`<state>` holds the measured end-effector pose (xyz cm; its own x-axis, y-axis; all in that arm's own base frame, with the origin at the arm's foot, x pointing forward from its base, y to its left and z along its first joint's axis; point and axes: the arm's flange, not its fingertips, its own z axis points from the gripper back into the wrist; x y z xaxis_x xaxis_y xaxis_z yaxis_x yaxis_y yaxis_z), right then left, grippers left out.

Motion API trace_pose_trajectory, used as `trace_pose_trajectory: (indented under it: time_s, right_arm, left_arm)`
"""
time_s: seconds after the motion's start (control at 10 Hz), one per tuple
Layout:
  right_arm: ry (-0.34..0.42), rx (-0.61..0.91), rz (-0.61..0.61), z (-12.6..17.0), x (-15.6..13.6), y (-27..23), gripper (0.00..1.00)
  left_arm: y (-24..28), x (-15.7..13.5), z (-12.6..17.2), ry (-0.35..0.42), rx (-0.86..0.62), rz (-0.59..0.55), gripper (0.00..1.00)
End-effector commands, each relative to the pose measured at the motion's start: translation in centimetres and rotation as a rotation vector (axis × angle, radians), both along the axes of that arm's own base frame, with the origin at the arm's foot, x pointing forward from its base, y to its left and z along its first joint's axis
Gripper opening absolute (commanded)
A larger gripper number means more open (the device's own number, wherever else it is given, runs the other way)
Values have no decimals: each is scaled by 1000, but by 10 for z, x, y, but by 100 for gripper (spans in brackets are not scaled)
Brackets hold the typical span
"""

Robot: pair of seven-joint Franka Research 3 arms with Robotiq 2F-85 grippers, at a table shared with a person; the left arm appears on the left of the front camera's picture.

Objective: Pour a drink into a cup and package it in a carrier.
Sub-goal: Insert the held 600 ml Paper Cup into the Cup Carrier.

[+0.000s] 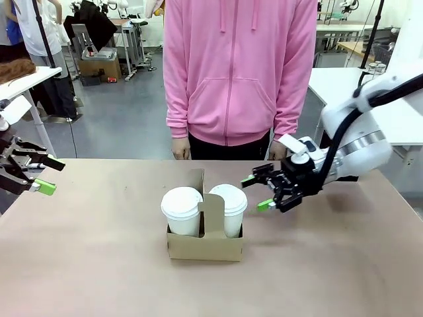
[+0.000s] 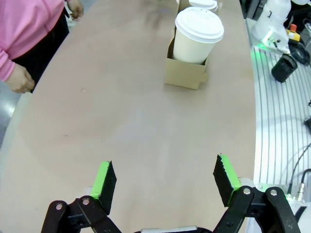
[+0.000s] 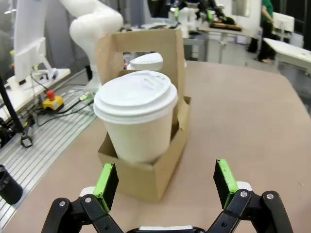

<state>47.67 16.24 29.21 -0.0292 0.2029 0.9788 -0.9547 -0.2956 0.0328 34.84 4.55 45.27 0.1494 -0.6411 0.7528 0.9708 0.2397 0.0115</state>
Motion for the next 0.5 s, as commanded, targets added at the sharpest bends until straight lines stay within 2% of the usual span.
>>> trace_pose_trajectory:
  time_s: [0.0, 0.2, 0.4]
  right_arm:
    - [57, -64, -138, 22, -8, -54, 100]
    - [145, -174, -383, 33, -21, -135, 100]
    - [199, -222, -555, 27, -37, -196, 100]
  left_arm:
    - [2, -1, 0, -5, -4, -15, 100]
    - [2, -1, 0, -5, -4, -15, 100]
    - [2, -1, 0, -5, -4, -15, 100]
